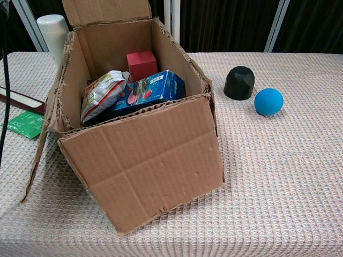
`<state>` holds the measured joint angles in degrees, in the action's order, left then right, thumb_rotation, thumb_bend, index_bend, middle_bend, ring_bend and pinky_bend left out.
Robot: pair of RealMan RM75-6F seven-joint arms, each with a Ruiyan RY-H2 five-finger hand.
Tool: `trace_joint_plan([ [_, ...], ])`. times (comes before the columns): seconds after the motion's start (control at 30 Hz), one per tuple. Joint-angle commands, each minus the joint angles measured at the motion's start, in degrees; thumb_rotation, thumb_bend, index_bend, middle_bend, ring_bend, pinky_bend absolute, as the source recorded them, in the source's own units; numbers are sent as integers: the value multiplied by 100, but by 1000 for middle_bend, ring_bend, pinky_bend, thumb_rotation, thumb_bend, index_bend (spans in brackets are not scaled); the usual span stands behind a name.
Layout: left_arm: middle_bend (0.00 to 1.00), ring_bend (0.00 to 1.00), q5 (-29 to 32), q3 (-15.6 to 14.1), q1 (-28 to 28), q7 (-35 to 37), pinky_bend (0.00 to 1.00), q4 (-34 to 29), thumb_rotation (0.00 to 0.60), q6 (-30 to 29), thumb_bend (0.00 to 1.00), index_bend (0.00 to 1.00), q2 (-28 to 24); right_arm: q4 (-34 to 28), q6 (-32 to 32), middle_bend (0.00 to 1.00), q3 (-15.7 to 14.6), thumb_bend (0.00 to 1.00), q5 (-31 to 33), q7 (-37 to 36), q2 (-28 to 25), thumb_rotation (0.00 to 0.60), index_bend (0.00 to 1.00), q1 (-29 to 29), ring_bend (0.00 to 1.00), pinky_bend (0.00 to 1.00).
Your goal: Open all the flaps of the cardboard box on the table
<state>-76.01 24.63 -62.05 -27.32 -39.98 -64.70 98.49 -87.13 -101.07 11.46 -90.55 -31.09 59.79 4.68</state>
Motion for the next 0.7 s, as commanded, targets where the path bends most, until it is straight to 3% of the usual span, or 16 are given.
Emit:
trace_joint_plan([
  [0.03, 44, 71, 14, -127, -71, 272, 192, 160, 600, -18, 31, 16, 141, 33, 22, 0, -1, 778, 19, -26, 18, 600, 0, 4, 0, 0],
  [0.13, 44, 71, 4, -148, 1, 474, 192, -66, 600, -190, 30, 16, 51, 47, 56, 0, 2, 778, 42, -43, 36, 600, 0, 16, 0, 0],
  [0.23, 45, 71, 60, -123, 209, 677, 192, -837, 600, -356, 30, 19, -264, 60, 73, 0, -2, 778, 42, -46, 51, 600, 0, 23, 0, 0],
  [0.3, 45, 70, 130, -145, 462, 744, 193, -1673, 600, -399, 30, 26, -631, 77, 86, 0, -10, 778, 43, -58, 62, 600, 0, 23, 0, 0],
  [0.4, 47, 71, 185, -301, 1103, 604, 195, -3429, 600, -654, 32, 65, -1498, 143, 89, 0, -27, 779, 62, -72, 95, 600, 0, 5, 0, 0],
  [0.53, 86, 70, -40, -889, 2199, 421, 197, -5495, 600, -1291, 30, 100, -2697, 322, 189, 0, -102, 779, 184, 173, 182, 600, 0, -58, 0, 0],
  [0.63, 98, 71, -211, -1463, 2994, 443, 198, -6408, 600, -1742, 29, 100, -3326, 554, 340, 0, -209, 778, 318, 693, 344, 600, 0, -114, 0, 0],
  [0.7, 98, 71, -345, -1816, 3446, 499, 198, -6685, 600, -2040, 28, 100, -3547, 679, 468, 0, -326, 766, 392, 1086, 430, 600, 0, -172, 0, 0],
])
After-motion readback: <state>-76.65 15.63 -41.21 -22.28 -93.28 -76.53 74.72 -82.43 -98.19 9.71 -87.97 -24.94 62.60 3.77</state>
